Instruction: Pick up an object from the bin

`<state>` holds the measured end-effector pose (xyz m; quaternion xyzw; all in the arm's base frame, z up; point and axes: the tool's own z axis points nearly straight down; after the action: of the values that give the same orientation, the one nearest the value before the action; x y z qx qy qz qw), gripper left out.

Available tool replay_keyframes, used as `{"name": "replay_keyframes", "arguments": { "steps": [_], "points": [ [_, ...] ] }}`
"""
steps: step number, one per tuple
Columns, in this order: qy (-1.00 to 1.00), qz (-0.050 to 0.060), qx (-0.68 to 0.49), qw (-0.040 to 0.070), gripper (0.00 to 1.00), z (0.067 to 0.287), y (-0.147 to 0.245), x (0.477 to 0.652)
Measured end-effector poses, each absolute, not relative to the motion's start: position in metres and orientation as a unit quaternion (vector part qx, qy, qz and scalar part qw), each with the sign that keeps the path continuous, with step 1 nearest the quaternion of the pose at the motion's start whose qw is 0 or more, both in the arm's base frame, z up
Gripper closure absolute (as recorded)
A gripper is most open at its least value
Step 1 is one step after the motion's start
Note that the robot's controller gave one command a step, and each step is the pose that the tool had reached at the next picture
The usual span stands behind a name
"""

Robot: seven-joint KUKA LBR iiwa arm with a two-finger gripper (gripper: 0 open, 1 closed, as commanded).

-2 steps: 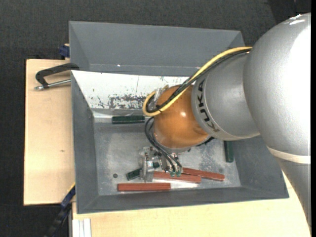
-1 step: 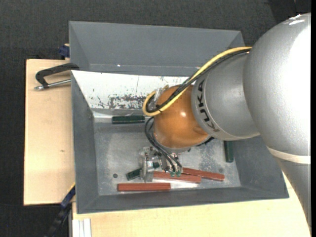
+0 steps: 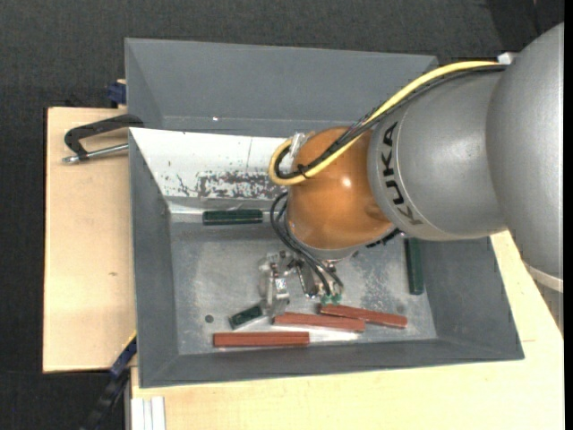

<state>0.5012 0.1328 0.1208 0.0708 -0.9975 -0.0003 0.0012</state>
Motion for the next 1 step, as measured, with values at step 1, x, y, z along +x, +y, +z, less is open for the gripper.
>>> {"name": "replay_keyframes", "arguments": {
  "steps": [1],
  "points": [
    [-0.997, -0.001, 0.075, 0.000, 1.00, 0.1896, 0.1276, 0.5070]
  ]
}}
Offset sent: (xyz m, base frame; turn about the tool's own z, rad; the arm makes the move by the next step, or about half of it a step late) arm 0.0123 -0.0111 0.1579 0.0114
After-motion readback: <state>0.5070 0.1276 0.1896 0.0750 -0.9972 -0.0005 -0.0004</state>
